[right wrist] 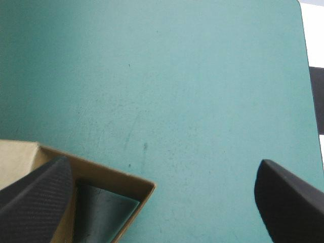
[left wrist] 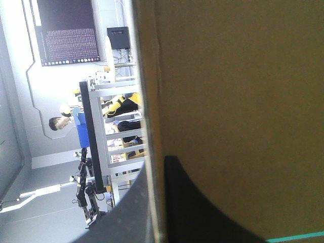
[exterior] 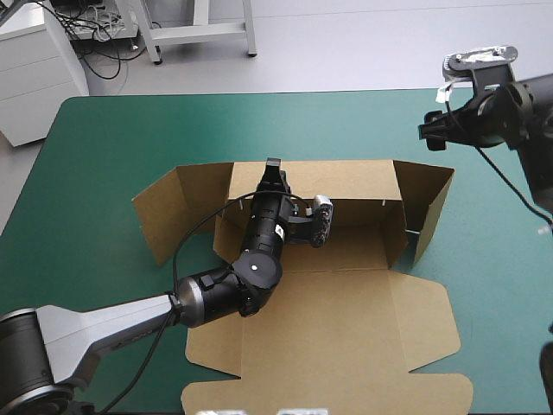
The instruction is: Fold the box
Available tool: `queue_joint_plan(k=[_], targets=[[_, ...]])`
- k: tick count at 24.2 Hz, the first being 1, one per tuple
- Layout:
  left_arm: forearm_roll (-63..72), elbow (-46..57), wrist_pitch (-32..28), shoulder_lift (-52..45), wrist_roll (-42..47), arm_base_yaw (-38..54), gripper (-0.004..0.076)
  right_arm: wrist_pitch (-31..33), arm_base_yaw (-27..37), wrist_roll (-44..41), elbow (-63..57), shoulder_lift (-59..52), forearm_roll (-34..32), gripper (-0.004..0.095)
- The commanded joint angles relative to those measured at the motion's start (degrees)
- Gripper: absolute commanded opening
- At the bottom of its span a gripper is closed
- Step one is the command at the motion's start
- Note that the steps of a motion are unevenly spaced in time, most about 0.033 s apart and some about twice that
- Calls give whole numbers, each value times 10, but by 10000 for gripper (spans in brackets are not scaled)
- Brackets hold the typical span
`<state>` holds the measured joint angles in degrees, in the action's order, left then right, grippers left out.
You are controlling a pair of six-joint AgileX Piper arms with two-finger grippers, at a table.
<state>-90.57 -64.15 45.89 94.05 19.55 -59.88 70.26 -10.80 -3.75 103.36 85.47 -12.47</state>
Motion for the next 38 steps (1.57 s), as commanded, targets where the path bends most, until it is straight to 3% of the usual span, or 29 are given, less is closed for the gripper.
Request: queue_joint_plan(k=[1,4,6,15,26,38], targets=[[-10,-11,11,-24,0,-4,-32,12,48,43,89,54,45,897],[-11,-11,13,-24,0,-4,-32,12,126,91,125,130,207,897],[-13,-11,13,-24,0,-4,-32,12,153,104,118,154,232,897],[-14,-11,13,-24,0,-4,-32,12,161,137,31,159,241,897],[-14,-11,15,-24,0,-4,-32,-20,161,219,-165,35,315,897],[-10,-11,16,-24,0,-4,-32,-141,161,385,-410,-116,426,897]])
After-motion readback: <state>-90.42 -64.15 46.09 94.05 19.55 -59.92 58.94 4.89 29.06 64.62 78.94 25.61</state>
